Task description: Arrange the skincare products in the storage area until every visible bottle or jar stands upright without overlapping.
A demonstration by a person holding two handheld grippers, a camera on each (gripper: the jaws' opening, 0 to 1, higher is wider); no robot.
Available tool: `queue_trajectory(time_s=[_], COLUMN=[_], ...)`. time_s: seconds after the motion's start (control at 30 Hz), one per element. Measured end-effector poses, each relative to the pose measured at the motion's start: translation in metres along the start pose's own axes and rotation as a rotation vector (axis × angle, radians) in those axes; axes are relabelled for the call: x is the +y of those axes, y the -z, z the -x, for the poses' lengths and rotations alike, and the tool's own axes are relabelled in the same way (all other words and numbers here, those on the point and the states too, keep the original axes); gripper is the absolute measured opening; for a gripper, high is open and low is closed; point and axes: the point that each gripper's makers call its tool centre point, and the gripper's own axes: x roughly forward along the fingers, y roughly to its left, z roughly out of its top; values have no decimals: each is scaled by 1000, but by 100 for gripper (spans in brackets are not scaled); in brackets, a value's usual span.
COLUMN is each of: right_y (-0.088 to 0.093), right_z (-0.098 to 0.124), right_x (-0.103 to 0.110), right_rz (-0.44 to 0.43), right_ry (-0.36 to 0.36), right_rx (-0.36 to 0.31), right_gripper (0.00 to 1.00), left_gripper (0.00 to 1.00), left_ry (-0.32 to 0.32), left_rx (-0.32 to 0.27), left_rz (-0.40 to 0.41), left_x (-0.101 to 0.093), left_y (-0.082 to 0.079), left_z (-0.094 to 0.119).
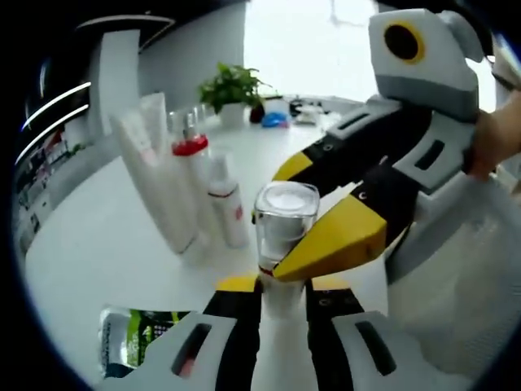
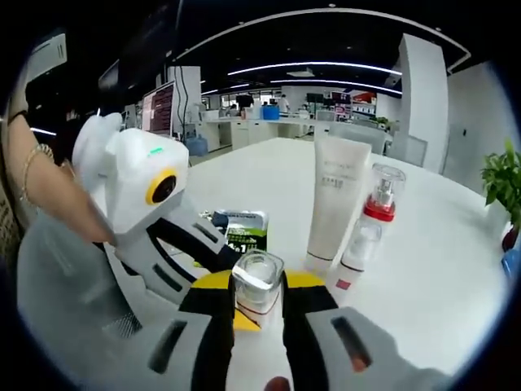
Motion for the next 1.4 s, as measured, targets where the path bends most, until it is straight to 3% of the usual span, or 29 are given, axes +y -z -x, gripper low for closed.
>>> queue_trajectory(time_s=[0.67,0.9,1.23,1.4], right_y=[0,7,23,32], right_z=[-10,1,21,30], right_x=[-19,-37,-59,-70], right_rz=[4,-77,-129,-148], right_ry=[42,89,124,149], right_rx=[1,-10,7,17], right_gripper=[22,31,45,46], left_gripper=[17,17,17,17], left_ry=[36,33,25,29], left_rx=[-26,-32,-39,-40], left_rz=[-28,-29,-32,-30], left_x=[13,28,50,57], left_y=[-5,-10,-19,-22], left_z=[-15,-23,-38,-43])
